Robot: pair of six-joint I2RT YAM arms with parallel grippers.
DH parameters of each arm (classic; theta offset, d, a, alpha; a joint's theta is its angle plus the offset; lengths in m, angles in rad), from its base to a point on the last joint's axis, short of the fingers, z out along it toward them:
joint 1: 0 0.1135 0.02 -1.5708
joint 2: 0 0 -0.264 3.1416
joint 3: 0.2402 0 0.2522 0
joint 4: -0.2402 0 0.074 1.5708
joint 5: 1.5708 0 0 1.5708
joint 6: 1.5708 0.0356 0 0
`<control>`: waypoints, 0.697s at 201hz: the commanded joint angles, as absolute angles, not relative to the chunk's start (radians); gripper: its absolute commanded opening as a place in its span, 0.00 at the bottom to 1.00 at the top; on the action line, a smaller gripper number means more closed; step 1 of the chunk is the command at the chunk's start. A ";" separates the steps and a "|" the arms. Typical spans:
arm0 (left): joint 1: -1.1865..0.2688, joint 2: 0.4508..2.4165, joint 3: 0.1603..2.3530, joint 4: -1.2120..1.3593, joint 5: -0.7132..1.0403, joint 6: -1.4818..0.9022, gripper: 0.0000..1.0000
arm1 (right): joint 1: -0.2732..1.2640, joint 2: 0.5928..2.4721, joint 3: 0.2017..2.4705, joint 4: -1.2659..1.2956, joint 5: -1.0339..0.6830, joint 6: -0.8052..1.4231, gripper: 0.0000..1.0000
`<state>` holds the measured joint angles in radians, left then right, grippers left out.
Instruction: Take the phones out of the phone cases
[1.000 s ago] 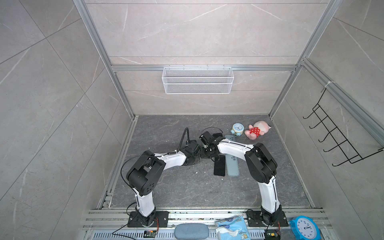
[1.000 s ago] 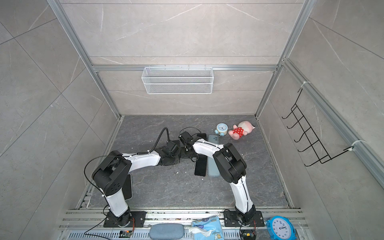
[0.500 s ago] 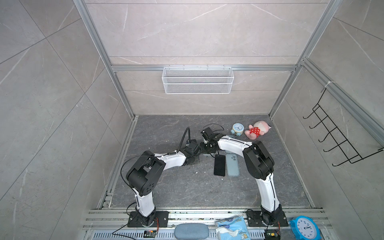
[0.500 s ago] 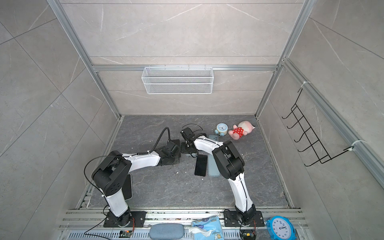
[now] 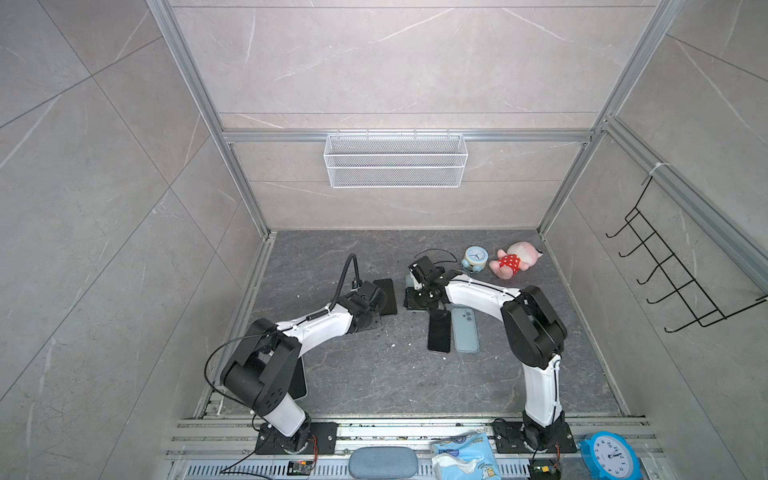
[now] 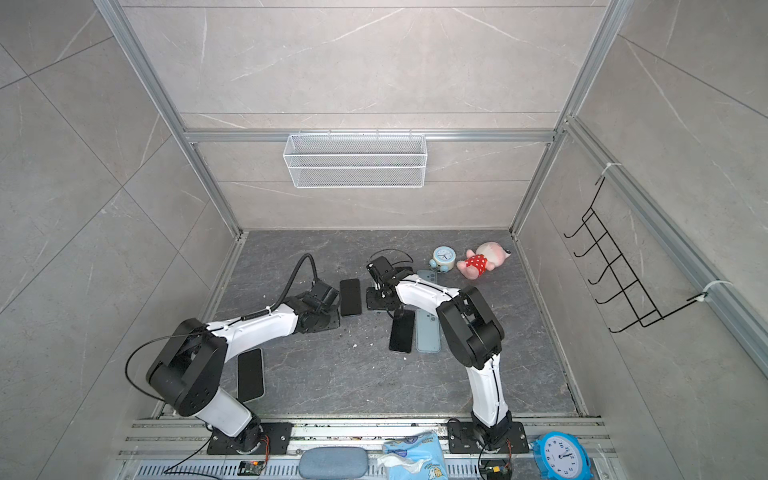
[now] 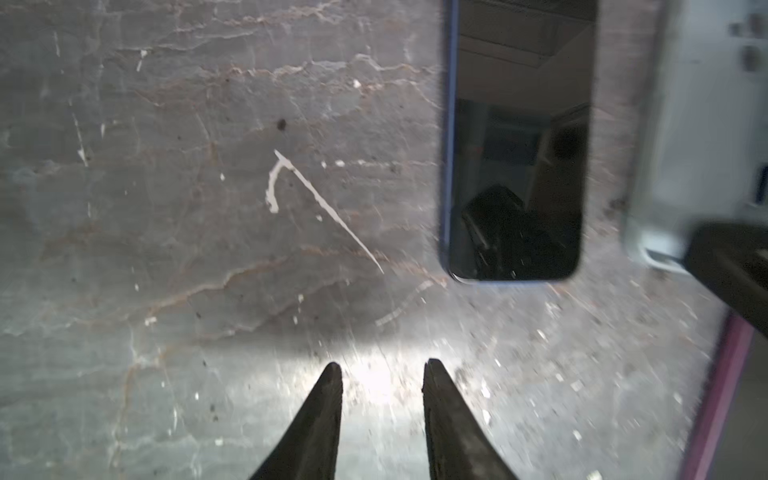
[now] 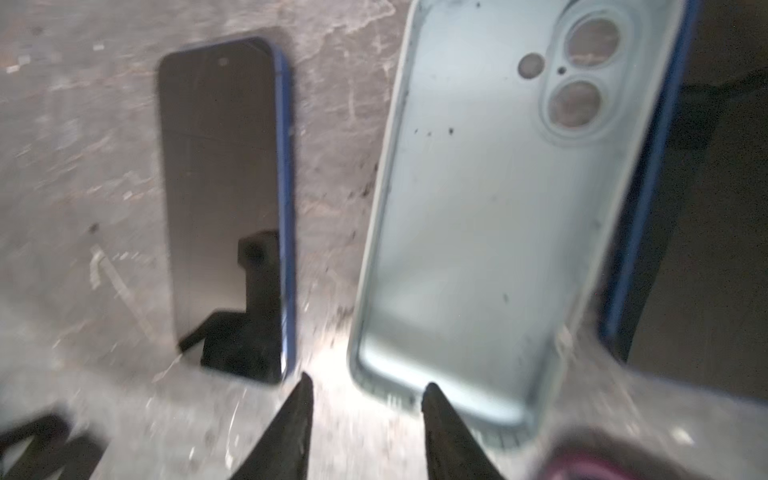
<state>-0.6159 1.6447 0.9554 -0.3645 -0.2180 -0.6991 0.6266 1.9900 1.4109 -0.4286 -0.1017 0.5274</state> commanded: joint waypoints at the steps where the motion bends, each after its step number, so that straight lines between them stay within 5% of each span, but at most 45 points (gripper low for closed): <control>1: -0.610 1.715 1.029 -0.393 -0.252 -0.660 0.35 | 0.622 1.857 1.330 -0.419 -0.114 0.530 0.48; 67: -0.596 1.897 1.174 -0.401 -0.277 -0.583 0.31 | 0.623 1.596 1.138 -0.425 -0.099 0.540 0.51; 140: -0.597 1.981 1.304 -0.401 -0.298 -0.504 0.31 | 0.623 1.511 1.034 -0.421 -0.103 0.556 0.51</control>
